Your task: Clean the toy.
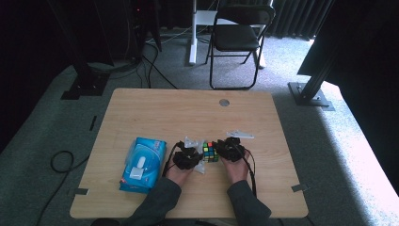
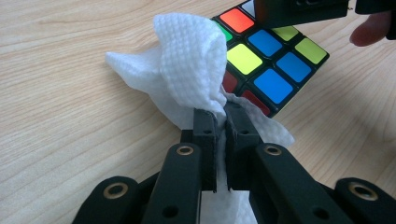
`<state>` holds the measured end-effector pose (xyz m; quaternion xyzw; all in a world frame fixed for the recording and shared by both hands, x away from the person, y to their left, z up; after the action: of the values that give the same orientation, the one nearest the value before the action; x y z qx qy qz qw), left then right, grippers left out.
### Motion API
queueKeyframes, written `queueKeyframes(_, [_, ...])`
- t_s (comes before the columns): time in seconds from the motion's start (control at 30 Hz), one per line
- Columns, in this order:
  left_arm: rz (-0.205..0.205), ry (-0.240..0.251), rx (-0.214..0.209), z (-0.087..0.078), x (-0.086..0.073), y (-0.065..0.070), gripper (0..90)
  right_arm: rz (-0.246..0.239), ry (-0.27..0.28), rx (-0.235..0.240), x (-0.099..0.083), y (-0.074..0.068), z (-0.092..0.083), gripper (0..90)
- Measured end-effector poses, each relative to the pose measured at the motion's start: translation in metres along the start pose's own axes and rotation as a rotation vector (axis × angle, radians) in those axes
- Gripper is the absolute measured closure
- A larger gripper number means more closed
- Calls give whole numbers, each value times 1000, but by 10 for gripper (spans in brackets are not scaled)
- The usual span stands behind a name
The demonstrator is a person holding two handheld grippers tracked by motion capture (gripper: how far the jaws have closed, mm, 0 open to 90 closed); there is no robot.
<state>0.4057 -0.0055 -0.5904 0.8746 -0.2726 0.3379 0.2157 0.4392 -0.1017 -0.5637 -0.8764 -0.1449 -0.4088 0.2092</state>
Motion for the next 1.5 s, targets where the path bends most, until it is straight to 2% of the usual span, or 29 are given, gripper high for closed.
queueKeyframes(0.1, [-7, 4, -3, 0, 0, 0, 847, 1, -6, -16, 0, 1, -1, 631])
queueKeyframes(0.27, [-7, 6, -3, 0, 0, -1, 847, 2, 10, -23, 1, -1, -7, 625])
queueKeyframes(0.47, [-6, 6, -1, 0, 0, -1, 847, -3, -17, -17, -5, -5, -10, 626])
queueKeyframes(0.6, [-4, 6, 0, 0, 0, -1, 846, -21, -21, -23, -8, -8, -12, 641])
queueKeyframes(0.83, [-3, 7, 0, -1, 1, -2, 846, -5, -25, -36, -11, -5, -14, 659])
queueKeyframes(1.0, [-1, 11, 3, -1, 2, -2, 847, 4, -22, -18, -11, -6, -13, 695])
queueKeyframes(1.5, [3, 72, 0, -18, 22, -8, 849, -5, -7, -15, -11, -6, -13, 704])
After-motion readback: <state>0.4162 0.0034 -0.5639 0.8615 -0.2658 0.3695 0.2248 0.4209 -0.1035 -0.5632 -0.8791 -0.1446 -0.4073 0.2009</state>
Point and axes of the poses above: each handheld gripper's, and its own axes: z roughly forward along the jaws, x roughly out of its top, y roughly to its right, the point moved 10 cm from there along z, roughly forward along the jaws, and after that the axes turned 1 degree about -x, right-handed, at the moved point
